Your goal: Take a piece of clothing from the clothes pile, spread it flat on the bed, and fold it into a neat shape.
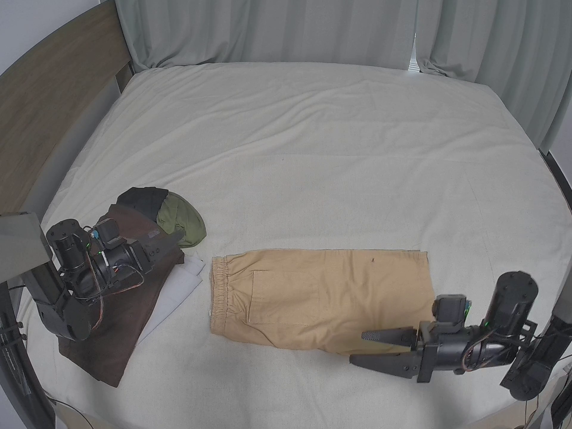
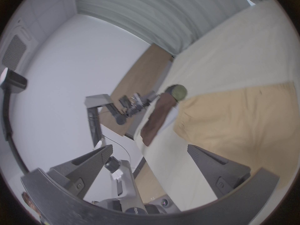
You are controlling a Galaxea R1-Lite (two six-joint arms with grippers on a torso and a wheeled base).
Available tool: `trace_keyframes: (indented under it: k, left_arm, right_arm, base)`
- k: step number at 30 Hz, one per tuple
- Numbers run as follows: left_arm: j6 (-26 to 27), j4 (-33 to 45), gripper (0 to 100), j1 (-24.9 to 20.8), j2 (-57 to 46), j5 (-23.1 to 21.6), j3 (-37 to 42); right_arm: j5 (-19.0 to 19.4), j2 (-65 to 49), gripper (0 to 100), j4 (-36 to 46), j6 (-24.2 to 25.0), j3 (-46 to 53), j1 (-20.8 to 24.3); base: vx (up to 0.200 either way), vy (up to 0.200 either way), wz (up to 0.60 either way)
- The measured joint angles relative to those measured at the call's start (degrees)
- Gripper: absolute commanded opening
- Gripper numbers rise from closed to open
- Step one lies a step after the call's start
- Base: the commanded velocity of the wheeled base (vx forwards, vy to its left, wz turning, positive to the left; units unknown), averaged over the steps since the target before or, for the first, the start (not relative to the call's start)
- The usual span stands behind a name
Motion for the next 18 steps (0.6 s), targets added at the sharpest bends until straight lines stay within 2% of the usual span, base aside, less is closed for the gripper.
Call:
trace_keyframes:
  k: [4,9,18]
  left_arm:
    - [-0.5,0.0,100,-0.1,-0.9,-1.0,1.1]
    - [-1.1,0.0,100,-0.4,-2.0,-1.8,2.4]
    - [-1.9,0.0,100,-2.5,-2.6,-2.2,4.2]
  right_arm:
    - [6.3,-4.4,100,0.0,-0.8,-2.6,-2.9]
    - [10.2,-8.5,100,0.1,-3.4,-2.2,-7.6]
    - [11.8,-14.1,100,0.1,-4.2,-1.6,-11.4]
  base:
    - [0.000,0.000,0.00]
    - [0.000,0.000,0.00]
    - [0.000,0.000,0.00]
